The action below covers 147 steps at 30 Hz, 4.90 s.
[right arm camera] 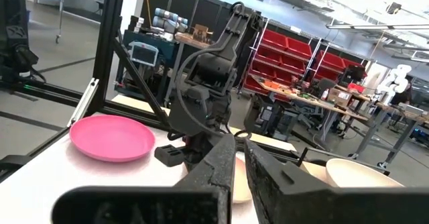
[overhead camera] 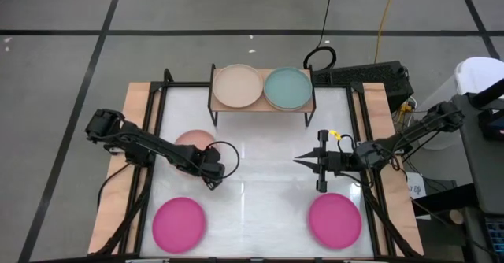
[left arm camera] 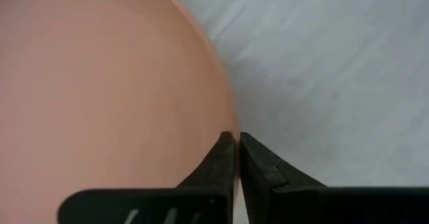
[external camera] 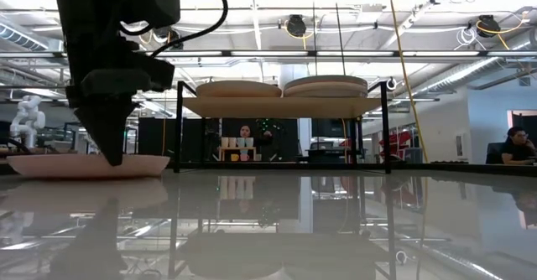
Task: Place and stack plates onto a shelf
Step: Stack the light brown plate on the gray plate, then stack the right pink plate on the light brown plate
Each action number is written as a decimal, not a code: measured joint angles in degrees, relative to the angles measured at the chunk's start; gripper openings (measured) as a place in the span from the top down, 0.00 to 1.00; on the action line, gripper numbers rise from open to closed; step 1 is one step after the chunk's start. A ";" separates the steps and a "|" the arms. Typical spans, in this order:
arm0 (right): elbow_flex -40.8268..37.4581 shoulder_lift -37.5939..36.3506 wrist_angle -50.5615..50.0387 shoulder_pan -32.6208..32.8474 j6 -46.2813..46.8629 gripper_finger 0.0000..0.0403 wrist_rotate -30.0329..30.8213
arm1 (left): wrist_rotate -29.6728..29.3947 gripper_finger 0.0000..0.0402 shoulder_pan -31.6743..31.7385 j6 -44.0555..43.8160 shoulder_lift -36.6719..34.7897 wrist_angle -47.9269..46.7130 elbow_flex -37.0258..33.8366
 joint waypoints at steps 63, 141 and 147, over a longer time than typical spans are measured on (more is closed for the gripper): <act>0.07 0.03 -0.39 0.00 -0.22 0.95 0.00 | 7.51 0.98 34.83 94.09 -1.54 -7.78 32.59; 0.02 0.00 -2.71 -0.02 1.69 0.95 0.04 | 14.45 0.64 32.62 73.72 -17.89 1.24 32.56; 0.02 0.00 -3.85 -0.02 2.81 0.95 0.04 | 16.86 0.64 30.43 71.60 -22.52 9.75 25.42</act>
